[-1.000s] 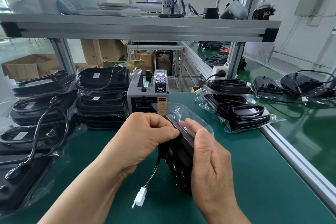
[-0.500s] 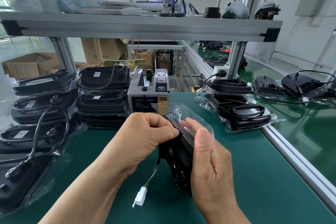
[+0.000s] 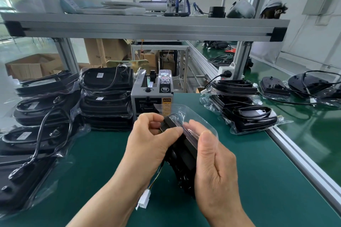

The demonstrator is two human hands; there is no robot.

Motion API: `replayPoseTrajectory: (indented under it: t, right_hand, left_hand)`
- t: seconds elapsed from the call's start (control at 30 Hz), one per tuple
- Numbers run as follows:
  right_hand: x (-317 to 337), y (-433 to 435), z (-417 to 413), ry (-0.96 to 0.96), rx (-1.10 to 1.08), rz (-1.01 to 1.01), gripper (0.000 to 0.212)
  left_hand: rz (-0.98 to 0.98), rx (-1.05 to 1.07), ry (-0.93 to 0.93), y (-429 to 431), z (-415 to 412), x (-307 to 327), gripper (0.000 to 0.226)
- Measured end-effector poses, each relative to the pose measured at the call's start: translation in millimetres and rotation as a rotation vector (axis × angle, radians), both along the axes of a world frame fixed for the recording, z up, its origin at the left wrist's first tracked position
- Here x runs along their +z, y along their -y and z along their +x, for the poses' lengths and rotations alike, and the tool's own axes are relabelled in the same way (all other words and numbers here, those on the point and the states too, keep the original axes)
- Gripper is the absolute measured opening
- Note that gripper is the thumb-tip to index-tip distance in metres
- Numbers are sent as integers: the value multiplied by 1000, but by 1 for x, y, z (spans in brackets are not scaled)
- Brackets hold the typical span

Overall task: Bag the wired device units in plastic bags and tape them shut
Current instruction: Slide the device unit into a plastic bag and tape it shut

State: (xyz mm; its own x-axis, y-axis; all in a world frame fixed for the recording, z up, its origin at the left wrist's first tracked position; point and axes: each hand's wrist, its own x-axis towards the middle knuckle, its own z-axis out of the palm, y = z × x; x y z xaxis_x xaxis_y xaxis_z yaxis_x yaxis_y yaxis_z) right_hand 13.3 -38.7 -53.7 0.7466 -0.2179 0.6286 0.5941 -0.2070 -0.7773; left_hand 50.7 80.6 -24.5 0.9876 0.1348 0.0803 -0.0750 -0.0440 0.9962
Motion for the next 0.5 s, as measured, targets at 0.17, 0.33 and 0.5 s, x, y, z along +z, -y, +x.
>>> replayPoseTrajectory:
  t: [0.17,0.33,0.5]
  right_hand:
    - [-3,1,-1,-39,-5,32,49]
    - [-10,9,-4,-30,-23,38,57]
    - [-24,4,6,7,5,132,54]
  left_hand:
    - [-199,-86,-34,14,-11,-14,42]
    - [-186,-351,-9,13,-17,-20,39]
    - [37,-270,147,4,-5,-16,45]
